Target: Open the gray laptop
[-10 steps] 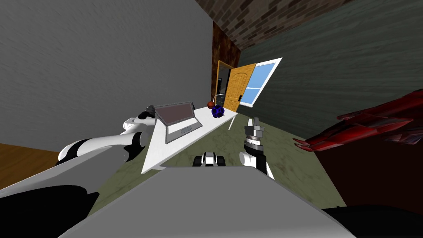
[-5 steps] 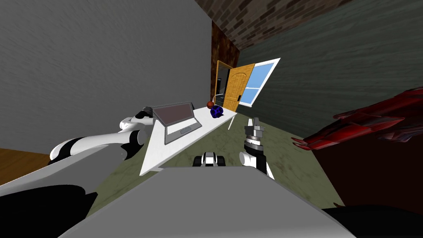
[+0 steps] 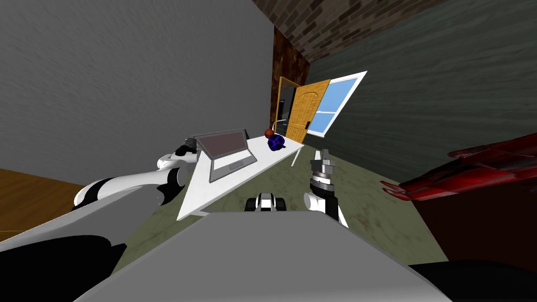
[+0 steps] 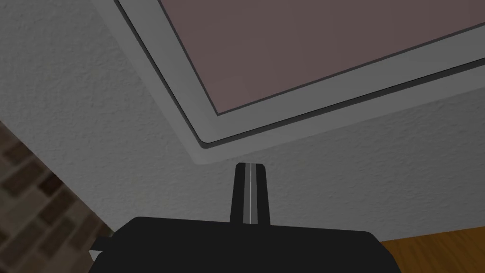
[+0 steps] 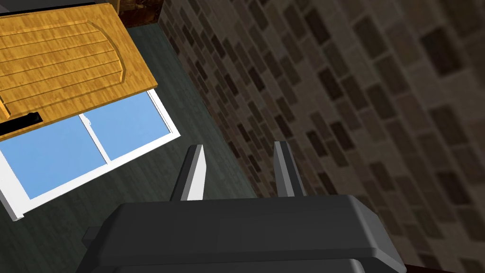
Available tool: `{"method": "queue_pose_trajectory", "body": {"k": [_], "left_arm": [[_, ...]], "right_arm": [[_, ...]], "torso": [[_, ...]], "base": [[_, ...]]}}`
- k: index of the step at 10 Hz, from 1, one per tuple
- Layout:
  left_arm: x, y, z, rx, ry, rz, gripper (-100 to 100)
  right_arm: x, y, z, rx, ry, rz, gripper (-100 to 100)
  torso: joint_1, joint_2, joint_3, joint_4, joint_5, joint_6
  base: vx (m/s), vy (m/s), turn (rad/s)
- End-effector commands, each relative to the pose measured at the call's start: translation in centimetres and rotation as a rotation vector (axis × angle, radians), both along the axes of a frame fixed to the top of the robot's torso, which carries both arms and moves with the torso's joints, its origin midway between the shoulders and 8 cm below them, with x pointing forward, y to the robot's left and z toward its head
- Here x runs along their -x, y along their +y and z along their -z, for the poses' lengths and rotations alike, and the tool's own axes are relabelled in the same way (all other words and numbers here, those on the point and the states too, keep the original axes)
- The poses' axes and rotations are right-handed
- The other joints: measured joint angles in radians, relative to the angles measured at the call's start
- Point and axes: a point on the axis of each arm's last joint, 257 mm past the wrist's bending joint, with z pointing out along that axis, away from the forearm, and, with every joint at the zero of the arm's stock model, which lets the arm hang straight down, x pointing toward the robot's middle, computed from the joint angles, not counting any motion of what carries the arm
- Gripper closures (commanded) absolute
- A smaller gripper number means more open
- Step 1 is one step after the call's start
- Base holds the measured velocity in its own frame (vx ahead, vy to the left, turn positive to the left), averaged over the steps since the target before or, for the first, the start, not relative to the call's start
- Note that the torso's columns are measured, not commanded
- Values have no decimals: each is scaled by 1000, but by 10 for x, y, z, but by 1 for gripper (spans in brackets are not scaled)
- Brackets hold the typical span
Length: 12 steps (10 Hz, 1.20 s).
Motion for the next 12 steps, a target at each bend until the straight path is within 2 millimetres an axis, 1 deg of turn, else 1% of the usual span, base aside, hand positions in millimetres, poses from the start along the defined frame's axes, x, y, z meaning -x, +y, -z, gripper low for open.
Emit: {"method": "queue_pose_trajectory", "body": {"k": [1,2,3,4,5,6,7,8,9,10,11,12], "left_arm": [[0,-7,-6,-28,-39,24,100],[4,-12,1,-39,-57,37,100],[3,-14,-3,-49,-72,45,100],[8,-18,5,-58,-88,56,100],[7,-20,0,-70,-105,64,100],[13,-23,10,-74,-115,70,100],[13,-27,2,-91,-138,82,100],[14,-25,8,-84,-128,78,100],[13,-27,2,-91,-138,82,100],[19,-33,5,-112,-171,98,100],[19,-33,5,-112,-172,98,100],[26,-38,11,-123,-191,106,100]], "right_arm": [[0,0,0,0,0,0,0],[0,0,0,0,0,0,0],[0,0,0,0,0,0,0],[0,0,0,0,0,0,0],[0,0,0,0,0,0,0],[0,0,0,0,0,0,0],[0,0,0,0,0,0,0],[0,0,0,0,0,0,0],[0,0,0,0,0,0,0],[0,0,0,0,0,0,0],[0,0,0,0,0,0,0],[0,0,0,0,0,0,0]], "torso": [[0,0,0,0,0,1],[1,2,1,1,0,1],[0,2,1,1,0,0],[0,1,1,0,0,0],[-1,0,0,0,0,0],[0,0,0,0,0,1],[0,1,0,0,0,0],[0,0,0,0,0,1],[1,2,1,0,0,1],[2,3,1,1,0,0],[1,1,1,0,0,-1],[-1,0,0,0,0,1]], "base": [[22,-29,-17],[25,-42,105],[28,-43,93],[45,-57,107],[40,-51,74],[38,-54,137],[43,-53,70],[21,-23,-19],[-2,-2,-17],[20,-21,130],[25,-41,92],[32,-63,100]]}}
